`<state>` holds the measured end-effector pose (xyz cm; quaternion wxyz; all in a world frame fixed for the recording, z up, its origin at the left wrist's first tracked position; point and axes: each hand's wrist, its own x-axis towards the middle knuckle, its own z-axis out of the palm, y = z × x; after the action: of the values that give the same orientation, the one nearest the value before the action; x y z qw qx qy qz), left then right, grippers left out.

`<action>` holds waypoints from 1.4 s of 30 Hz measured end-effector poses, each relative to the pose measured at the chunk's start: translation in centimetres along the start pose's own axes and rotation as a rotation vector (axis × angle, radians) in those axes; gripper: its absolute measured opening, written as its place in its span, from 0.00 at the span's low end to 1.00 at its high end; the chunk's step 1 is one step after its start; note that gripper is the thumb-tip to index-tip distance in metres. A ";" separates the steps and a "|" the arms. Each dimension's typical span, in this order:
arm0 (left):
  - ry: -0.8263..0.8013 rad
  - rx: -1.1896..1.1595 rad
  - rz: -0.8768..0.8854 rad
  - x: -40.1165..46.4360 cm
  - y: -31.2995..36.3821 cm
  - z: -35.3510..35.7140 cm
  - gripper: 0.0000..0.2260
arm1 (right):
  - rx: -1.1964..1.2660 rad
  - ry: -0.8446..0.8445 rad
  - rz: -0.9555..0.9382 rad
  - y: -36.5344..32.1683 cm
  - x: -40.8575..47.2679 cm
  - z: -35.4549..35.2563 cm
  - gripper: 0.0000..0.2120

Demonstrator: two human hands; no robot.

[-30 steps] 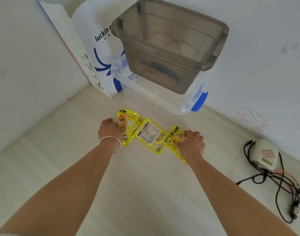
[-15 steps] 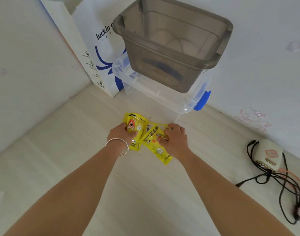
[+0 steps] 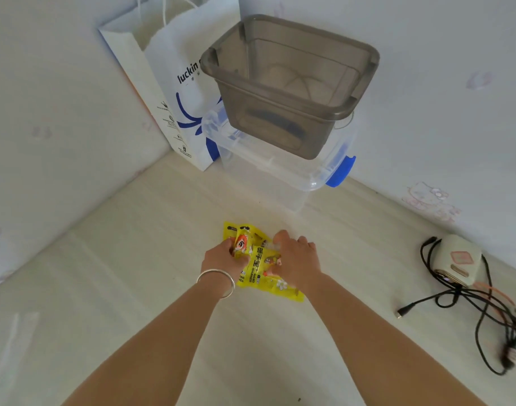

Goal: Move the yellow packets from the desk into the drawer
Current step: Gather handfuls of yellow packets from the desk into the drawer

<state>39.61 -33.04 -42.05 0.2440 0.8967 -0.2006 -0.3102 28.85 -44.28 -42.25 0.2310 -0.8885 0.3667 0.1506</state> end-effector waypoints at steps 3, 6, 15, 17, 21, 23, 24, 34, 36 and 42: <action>-0.022 -0.048 -0.032 -1.6 -0.5 0.4 0.06 | 0.248 -0.132 0.121 0.5 -1.8 0.7 0.31; -0.036 -0.188 -0.070 -3.4 -0.4 0.5 0.07 | 0.489 -0.169 0.192 2.3 -3.2 0.9 0.16; -0.327 -0.538 0.028 -9.1 1.0 1.5 0.09 | 1.849 -0.121 0.353 5.4 -11.5 2.2 0.12; -0.393 -0.523 0.082 -10.2 1.4 2.5 0.08 | 1.923 -0.022 0.354 5.5 -13.8 2.9 0.11; -0.522 -0.512 0.147 -13.8 1.4 4.9 0.15 | 1.975 0.185 0.426 6.1 -19.5 4.7 0.08; -0.597 -0.523 0.166 -15.9 1.2 6.3 0.29 | 1.999 0.290 0.466 6.7 -22.6 5.7 0.09; -0.637 -0.514 0.176 -17.1 1.3 7.0 0.36 | 2.005 0.339 0.485 7.1 -24.2 6.2 0.11; -1.025 -0.190 0.303 -31.4 4.5 15.3 0.25 | 2.166 0.781 0.631 12.3 -40.9 11.2 0.13; -1.113 -0.190 0.291 -34.4 5.1 17.5 0.18 | 2.194 0.877 0.660 13.5 -44.3 12.2 0.14; -1.246 -0.023 0.297 -43.9 5.6 26.2 0.21 | 2.240 1.158 0.738 17.9 -55.7 15.5 0.12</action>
<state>-10.59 -23.30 -36.84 0.1314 0.5082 -0.4237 -0.7382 -23.81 -14.97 -36.44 0.5941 0.0002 0.5573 -0.5801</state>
